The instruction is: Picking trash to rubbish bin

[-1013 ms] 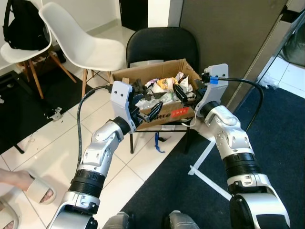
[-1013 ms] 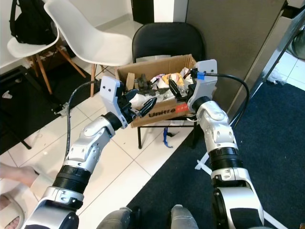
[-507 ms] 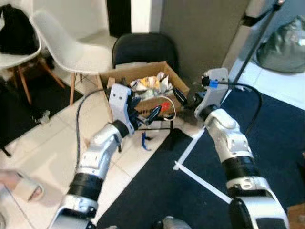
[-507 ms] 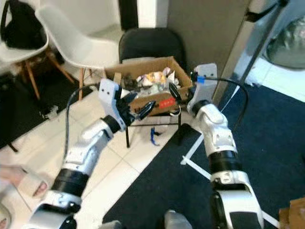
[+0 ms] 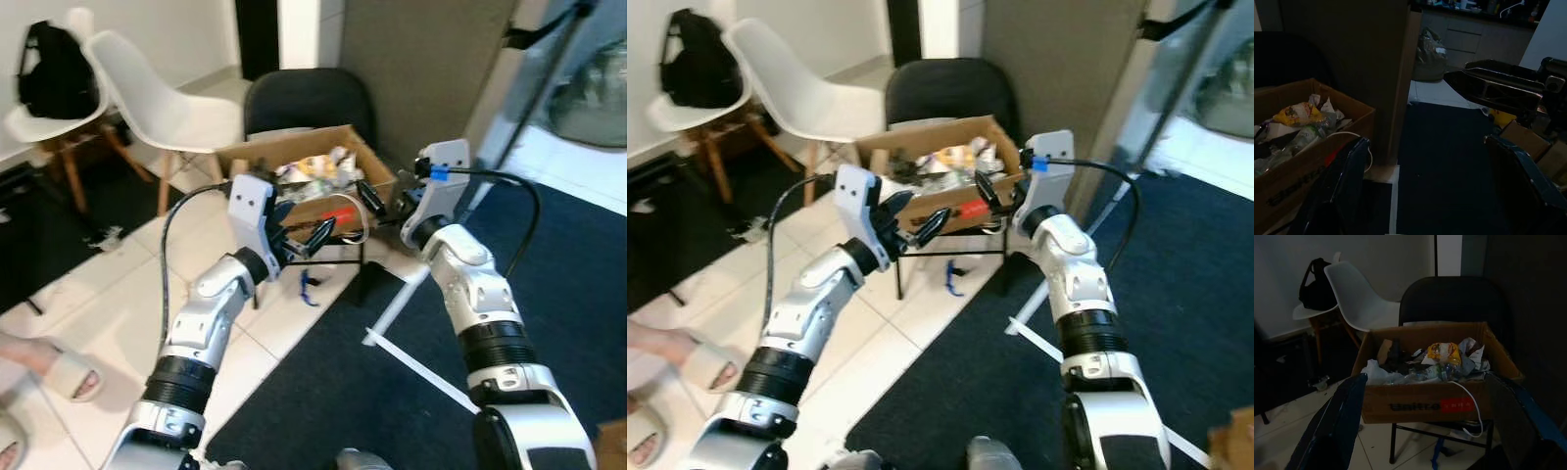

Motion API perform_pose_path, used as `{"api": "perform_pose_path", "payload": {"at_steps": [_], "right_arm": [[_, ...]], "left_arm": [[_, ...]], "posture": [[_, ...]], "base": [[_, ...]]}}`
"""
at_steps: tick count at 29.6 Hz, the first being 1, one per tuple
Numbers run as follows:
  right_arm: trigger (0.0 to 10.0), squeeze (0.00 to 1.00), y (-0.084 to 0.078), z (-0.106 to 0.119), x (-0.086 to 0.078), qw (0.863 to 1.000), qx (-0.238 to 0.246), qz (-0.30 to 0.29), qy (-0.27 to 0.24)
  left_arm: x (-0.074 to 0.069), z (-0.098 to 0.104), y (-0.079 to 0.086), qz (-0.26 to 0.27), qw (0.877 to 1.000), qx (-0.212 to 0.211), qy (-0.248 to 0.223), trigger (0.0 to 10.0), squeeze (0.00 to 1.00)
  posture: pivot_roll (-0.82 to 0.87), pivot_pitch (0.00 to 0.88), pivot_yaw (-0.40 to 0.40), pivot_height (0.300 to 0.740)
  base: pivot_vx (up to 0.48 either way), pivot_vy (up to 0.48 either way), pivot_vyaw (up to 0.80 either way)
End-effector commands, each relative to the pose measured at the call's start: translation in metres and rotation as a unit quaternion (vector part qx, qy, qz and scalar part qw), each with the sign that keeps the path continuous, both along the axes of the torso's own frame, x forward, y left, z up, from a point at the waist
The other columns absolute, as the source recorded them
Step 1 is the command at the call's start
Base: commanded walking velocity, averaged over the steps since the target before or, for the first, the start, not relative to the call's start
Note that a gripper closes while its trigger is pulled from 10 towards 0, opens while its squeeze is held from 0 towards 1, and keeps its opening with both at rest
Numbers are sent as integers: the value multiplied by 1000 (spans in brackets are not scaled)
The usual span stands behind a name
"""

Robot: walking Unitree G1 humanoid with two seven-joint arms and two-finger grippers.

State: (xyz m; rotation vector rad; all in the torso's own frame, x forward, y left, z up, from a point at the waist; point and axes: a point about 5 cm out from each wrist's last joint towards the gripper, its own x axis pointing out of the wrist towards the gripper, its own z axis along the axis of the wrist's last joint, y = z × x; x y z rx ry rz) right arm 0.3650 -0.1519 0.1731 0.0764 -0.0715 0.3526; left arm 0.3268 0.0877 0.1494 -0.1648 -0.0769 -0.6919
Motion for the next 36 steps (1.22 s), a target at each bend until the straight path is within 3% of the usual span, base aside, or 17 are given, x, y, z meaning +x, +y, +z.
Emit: {"api": "perform_pose_path", "payload": {"at_steps": [1,18,36], "right_arm": [[10000,0,1,-3,0,1000,-1,1,7],[10000,0,1,-3,0,1000,-2,2,8],[10000,0,1,-2,1,1000,-2,2,8]], "left_arm": [[0,-2,0,0,1000,8,4,10000,0],[0,-3,-1,-1,1000,12,4,10000,0],[0,-2,0,0,1000,13,3,10000,0]], "posture": [[-52,0,-9,740],[-52,0,-11,740],[-52,0,-8,740]], "base": [[0,0,0],[-337,0,0],[-480,0,0]]}}
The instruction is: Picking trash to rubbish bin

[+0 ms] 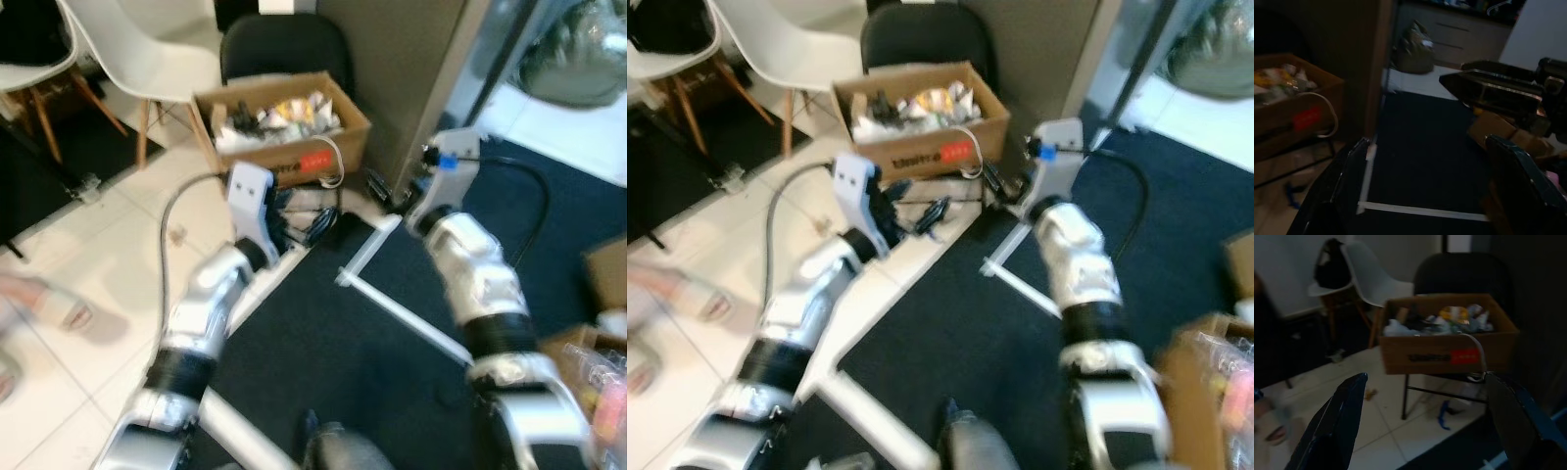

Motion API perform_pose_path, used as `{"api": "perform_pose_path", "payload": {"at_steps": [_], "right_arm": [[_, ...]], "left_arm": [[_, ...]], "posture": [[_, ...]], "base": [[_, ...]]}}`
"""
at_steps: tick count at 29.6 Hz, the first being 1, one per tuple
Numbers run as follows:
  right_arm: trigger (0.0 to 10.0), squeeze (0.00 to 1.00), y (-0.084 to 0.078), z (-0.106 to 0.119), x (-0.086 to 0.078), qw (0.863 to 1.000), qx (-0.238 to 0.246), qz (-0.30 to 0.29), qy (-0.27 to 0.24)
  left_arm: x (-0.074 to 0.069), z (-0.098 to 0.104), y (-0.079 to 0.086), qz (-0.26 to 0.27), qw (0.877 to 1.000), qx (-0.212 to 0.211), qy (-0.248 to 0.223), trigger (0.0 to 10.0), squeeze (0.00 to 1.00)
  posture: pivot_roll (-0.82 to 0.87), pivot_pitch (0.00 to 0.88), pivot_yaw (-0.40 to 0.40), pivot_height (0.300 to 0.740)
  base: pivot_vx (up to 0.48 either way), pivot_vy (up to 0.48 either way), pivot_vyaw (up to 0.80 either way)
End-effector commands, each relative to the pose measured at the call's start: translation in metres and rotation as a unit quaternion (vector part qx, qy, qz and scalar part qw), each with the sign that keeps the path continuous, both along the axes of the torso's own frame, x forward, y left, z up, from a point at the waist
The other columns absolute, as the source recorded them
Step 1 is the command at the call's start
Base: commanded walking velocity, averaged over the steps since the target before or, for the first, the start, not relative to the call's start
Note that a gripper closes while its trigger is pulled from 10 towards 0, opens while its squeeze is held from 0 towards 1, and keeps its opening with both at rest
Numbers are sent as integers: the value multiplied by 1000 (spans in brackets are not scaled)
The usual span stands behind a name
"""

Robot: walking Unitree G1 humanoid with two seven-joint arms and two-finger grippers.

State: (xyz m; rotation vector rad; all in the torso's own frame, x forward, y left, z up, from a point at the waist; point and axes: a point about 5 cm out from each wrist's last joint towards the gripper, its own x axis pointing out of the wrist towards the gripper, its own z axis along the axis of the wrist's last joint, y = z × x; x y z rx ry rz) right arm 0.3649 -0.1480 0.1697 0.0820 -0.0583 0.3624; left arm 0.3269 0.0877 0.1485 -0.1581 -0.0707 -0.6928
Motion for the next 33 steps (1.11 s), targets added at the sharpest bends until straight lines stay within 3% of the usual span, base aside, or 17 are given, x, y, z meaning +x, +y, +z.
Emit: {"api": "perform_pose_path", "payload": {"at_steps": [1,23,33], "right_arm": [[10000,0,-3,1,1,1000,-3,-3,1],[10000,0,-3,2,0,1000,-5,-2,-4],[10000,0,5,6,-7,997,-34,50,-38]], "left_arm": [[0,-1,0,0,1000,9,2,10000,0],[0,-1,0,3,1000,5,2,10000,0],[4,-10,13,42,998,45,-7,10000,0]], "posture": [[-52,0,-8,740],[-53,0,-9,740],[-55,0,-9,740]], "base": [[-480,0,0],[-480,0,0],[0,0,0]]}}
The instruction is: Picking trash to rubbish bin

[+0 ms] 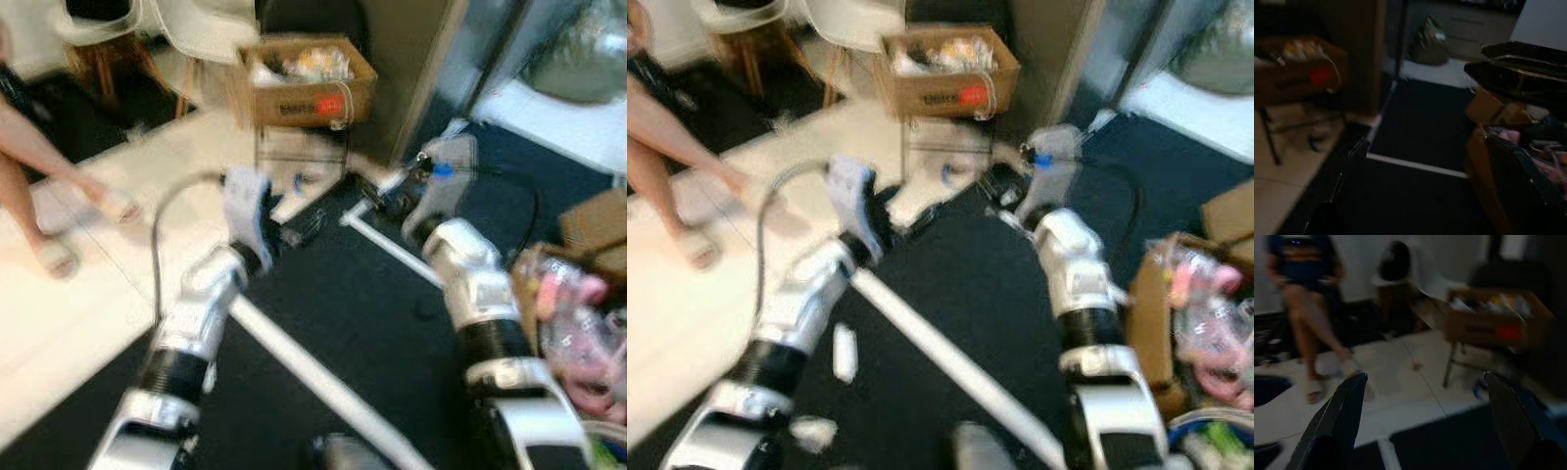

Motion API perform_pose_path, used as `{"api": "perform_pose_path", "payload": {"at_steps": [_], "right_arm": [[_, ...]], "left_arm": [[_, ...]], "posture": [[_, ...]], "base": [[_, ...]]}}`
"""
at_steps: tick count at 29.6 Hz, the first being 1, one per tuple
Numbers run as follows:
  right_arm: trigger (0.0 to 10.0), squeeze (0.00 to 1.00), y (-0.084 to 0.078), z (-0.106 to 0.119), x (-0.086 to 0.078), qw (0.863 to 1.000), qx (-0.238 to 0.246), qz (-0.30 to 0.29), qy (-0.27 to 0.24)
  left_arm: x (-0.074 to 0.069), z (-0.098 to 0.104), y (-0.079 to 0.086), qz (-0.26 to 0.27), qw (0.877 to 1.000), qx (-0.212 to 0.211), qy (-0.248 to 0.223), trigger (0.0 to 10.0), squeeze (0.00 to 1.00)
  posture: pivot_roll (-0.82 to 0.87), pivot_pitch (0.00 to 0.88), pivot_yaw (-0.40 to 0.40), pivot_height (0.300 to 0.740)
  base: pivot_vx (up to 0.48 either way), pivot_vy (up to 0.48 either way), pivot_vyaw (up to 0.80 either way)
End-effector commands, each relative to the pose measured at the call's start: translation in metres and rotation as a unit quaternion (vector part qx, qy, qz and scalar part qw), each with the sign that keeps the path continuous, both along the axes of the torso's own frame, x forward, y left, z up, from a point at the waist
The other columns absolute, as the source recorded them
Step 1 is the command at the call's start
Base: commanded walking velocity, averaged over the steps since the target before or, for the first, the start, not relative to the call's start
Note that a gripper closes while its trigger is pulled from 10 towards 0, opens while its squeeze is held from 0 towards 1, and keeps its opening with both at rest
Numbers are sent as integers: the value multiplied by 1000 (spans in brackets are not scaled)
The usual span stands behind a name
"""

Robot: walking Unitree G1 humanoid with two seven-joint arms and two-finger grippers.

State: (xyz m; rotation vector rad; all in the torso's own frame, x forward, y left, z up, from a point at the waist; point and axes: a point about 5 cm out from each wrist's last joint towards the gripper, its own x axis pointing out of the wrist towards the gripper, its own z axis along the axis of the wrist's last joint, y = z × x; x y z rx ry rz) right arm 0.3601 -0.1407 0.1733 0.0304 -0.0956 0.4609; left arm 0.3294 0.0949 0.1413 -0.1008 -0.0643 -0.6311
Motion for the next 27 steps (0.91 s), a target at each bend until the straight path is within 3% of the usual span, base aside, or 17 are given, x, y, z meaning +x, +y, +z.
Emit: {"api": "perform_pose_path", "payload": {"at_steps": [1,15,20,22,24,27], "right_arm": [[10000,0,-1,3,-3,1000,-16,7,-16],[10000,0,1,3,-5,999,-37,21,-30],[10000,0,-9,-1,-7,998,-54,14,-31],[10000,0,-16,-5,-11,998,-59,12,-29],[10000,0,-24,-14,-26,996,-76,34,-27],[10000,0,-30,-22,-36,996,-78,39,-20]], "left_arm": [[1,-3,7,12,1000,22,-5,10000,0],[0,-5,5,11,999,28,-17,10000,0],[2,-14,17,48,998,47,-16,10000,0],[2,-19,23,70,996,51,-13,10000,0],[-3,-27,31,89,995,42,-7,10000,0],[-7,-30,33,90,995,37,-6,10000,0]], "posture": [[-55,0,-9,740],[-54,0,-12,740],[-57,0,-11,740],[-59,0,-13,740],[-66,0,-13,740],[-70,0,-15,740]], "base": [[0,0,0],[0,0,775],[0,0,775],[0,0,775],[0,0,775],[0,0,775]]}}
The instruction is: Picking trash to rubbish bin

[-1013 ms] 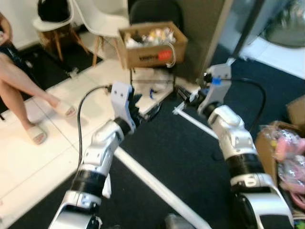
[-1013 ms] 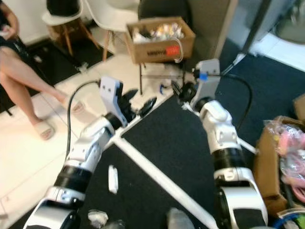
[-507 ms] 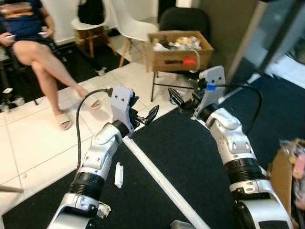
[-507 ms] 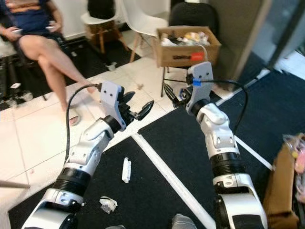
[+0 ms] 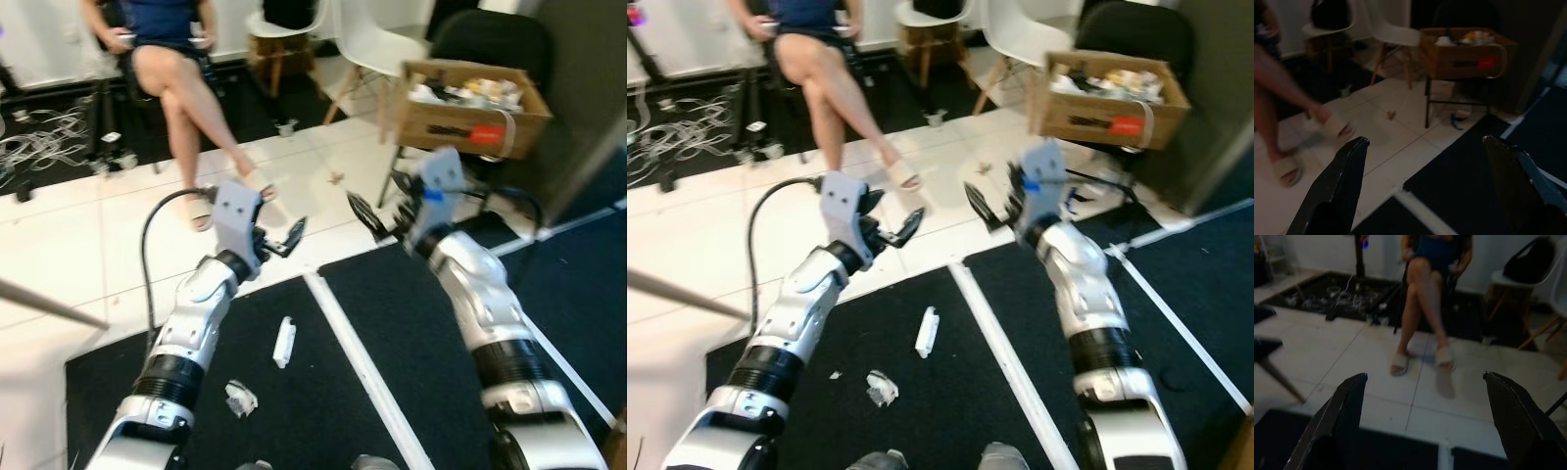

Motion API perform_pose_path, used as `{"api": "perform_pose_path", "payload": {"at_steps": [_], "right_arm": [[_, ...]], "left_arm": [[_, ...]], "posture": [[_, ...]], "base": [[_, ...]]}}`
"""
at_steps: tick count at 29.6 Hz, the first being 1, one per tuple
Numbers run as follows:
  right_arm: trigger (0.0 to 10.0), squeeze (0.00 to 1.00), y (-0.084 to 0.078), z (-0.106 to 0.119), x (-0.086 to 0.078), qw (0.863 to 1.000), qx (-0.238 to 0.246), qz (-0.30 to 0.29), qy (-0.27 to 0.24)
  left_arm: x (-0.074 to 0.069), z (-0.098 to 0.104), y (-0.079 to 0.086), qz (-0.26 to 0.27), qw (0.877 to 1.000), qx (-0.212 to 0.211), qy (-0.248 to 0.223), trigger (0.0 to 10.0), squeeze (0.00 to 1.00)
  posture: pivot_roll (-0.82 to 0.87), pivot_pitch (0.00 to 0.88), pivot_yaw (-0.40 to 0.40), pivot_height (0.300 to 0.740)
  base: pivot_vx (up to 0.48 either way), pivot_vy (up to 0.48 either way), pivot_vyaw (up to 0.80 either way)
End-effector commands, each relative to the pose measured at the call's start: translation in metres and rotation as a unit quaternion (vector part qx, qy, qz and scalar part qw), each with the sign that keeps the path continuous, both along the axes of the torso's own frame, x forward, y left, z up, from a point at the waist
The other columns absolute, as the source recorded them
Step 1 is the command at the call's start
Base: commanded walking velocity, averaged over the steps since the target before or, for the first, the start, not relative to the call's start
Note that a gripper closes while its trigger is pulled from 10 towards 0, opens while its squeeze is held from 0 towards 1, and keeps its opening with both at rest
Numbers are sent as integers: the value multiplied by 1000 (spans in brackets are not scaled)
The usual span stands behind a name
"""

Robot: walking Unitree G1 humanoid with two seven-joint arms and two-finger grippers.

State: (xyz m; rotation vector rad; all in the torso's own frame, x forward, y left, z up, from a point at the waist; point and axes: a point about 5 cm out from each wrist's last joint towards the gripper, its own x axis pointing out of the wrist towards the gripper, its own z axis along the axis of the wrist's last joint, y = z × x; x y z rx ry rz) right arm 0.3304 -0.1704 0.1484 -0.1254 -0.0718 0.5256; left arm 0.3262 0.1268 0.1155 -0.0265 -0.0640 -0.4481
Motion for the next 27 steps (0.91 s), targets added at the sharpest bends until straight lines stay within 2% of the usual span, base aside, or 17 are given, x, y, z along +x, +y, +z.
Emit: {"api": "perform_pose_path", "payload": {"at_steps": [1,2,4,7,8,10,11,14,17,27], "right_arm": [[10000,0,0,3,-6,1000,1,11,-12],[10000,0,0,3,-6,1000,1,11,-12],[10000,0,-6,-5,-22,1000,20,7,-4],[10000,0,-9,-9,-31,1000,28,6,-2],[10000,0,-11,-9,-36,999,48,15,-1],[10000,0,-11,-9,-36,999,48,15,-1],[10000,0,-4,-1,-34,997,71,43,-7],[10000,0,6,3,-35,994,81,70,-9],[10000,0,12,-1,-38,993,87,83,-1],[10000,0,10,-4,-36,990,110,89,18]], "left_arm": [[-4,-4,1,-2,1000,4,1,10000,0],[-4,-4,1,-2,1000,4,1,10000,0],[-11,-9,4,-10,1000,-10,1,10000,0],[-15,-9,4,-11,1000,-14,-8,10000,0],[-18,-8,1,-27,999,-33,-22,10000,0],[-18,-8,1,-27,999,-33,-22,10000,0],[-18,-5,-6,-51,997,-52,-26,10000,0],[-19,-4,-10,-60,996,-52,-31,10000,0],[-20,-6,-10,-63,996,-54,-27,10000,0],[-18,0,-11,-84,994,-62,-35,10000,0]], "posture": [[-70,0,-15,740],[-70,0,-15,740],[-92,0,-7,740],[-107,0,0,740],[-116,0,-7,740],[-116,0,-7,740],[-125,0,-9,740],[-127,0,-6,740],[-120,0,-4,740],[-111,0,5,740]], "base": [[0,0,775],[0,0,775],[0,0,775],[0,0,771],[0,0,763],[0,0,763],[0,0,769],[0,0,769],[0,0,767],[0,0,746]]}}
